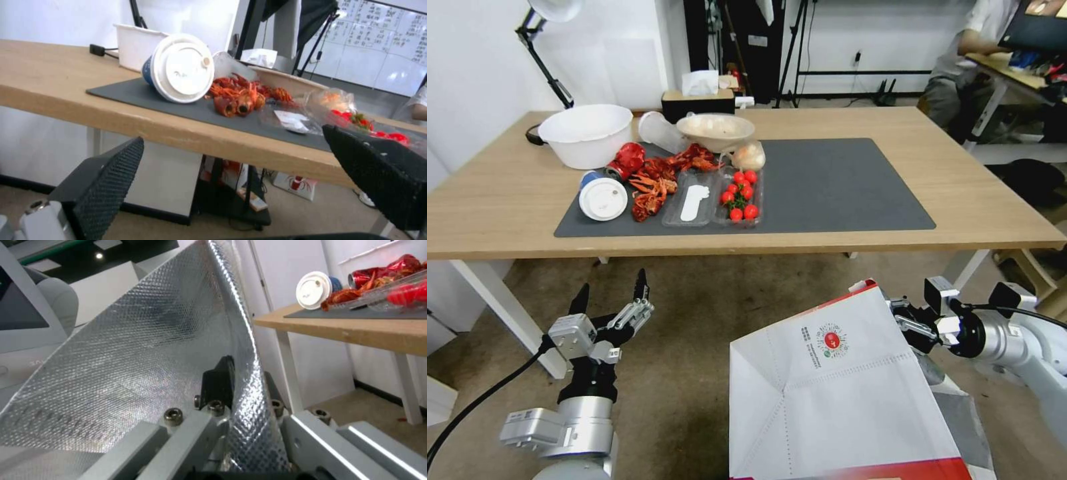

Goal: Pick up the food delivery bag from the floor and place it on the table.

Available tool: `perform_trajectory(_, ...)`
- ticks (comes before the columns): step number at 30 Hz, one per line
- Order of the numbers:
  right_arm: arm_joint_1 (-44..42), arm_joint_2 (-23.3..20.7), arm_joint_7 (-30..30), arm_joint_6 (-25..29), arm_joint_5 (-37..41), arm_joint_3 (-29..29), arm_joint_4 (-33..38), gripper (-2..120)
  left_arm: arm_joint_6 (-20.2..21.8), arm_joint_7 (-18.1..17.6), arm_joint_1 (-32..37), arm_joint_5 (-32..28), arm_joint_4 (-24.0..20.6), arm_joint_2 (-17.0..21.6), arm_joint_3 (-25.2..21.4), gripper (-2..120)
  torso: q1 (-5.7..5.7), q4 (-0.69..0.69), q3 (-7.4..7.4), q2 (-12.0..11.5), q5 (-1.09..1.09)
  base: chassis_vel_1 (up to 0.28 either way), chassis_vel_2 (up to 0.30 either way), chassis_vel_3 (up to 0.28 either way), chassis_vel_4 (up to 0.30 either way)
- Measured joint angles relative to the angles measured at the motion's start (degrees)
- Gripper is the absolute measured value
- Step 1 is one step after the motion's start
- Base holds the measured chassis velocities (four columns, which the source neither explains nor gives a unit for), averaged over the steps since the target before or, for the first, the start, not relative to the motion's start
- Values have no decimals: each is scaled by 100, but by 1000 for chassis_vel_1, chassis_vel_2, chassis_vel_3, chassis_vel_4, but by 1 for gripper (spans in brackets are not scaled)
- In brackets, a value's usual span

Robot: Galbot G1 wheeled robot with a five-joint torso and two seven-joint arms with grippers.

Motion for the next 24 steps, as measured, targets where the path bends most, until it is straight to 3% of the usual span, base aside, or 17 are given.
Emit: perform_trajectory(24,-20,-52,11,2,14,55,40,0,-4,4,-9,-16,-27,22,-7,100,244,0,354,599,0,0,0,0,0)
